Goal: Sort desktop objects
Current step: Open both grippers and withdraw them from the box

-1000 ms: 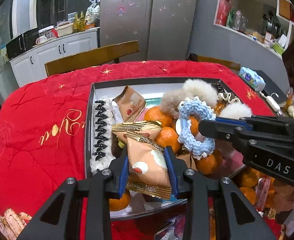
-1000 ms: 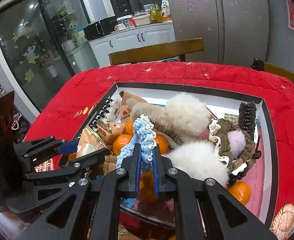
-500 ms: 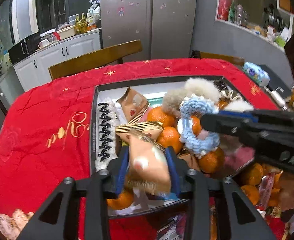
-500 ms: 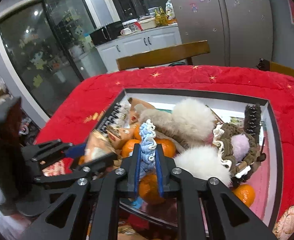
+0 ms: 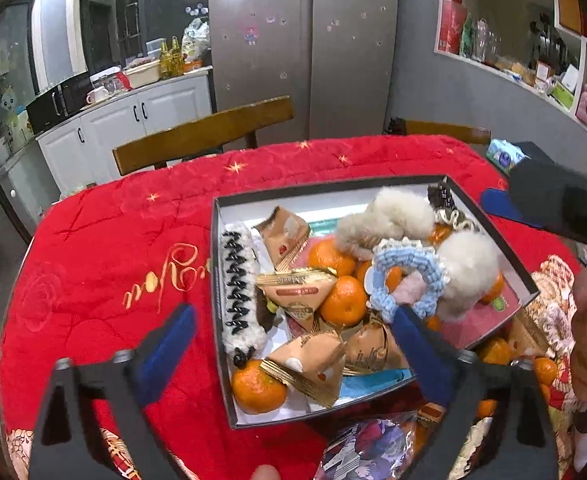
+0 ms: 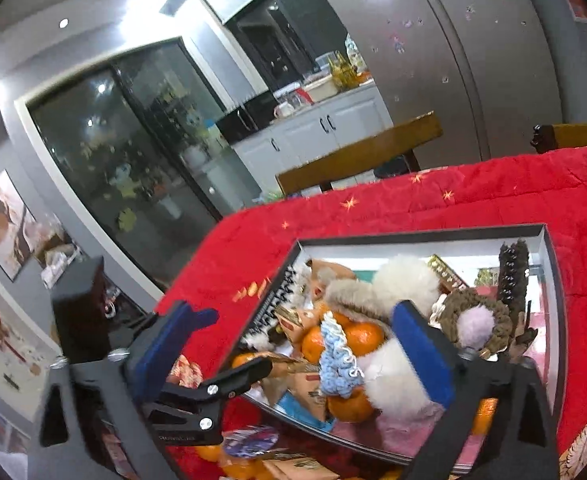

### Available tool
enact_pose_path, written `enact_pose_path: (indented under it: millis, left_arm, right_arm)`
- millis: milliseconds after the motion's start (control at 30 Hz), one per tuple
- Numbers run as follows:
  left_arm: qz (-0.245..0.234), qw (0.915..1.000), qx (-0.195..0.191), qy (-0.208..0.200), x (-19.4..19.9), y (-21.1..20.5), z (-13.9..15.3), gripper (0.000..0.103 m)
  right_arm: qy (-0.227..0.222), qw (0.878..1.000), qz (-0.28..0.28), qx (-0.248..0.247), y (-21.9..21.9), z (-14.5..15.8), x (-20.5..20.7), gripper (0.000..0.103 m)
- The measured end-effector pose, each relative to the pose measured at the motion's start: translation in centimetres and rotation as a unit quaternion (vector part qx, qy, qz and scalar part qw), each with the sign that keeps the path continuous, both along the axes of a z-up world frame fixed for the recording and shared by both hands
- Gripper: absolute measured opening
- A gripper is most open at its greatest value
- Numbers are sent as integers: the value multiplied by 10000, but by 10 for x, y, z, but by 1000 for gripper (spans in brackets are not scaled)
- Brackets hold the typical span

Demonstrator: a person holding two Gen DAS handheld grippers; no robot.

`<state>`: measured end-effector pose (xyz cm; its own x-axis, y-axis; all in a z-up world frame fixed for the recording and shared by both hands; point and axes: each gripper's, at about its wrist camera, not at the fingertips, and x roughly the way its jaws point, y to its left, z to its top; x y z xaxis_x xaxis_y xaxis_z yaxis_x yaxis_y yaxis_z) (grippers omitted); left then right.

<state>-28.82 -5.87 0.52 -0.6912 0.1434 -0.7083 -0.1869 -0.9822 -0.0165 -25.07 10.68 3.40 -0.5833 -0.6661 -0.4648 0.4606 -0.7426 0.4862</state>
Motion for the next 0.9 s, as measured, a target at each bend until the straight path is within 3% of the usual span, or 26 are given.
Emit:
enact_pose_path:
  millis: [400,667,733,833,900]
  left_arm:
    - [28,9986,84,529,26,-4,44,103]
    - [-59,9920,316,1222,80,3,92,103]
    - [26,9908,268,1330,93,4,99,103]
    - [131,9899,213,1392,111,4,105,103]
    - [262,9888,121,1466,124,3,105,103]
  right_arm:
    - [673,9972,-311,-130,20,51,36,103]
    - [1290,9880,-313,794,23,80,87,103]
    - [1402,9866,-293,787,29,82,100,103]
    - [1745,9820,-270,667,41,82,121,103]
    - [2258,9716,-57,710,45,77,142,103]
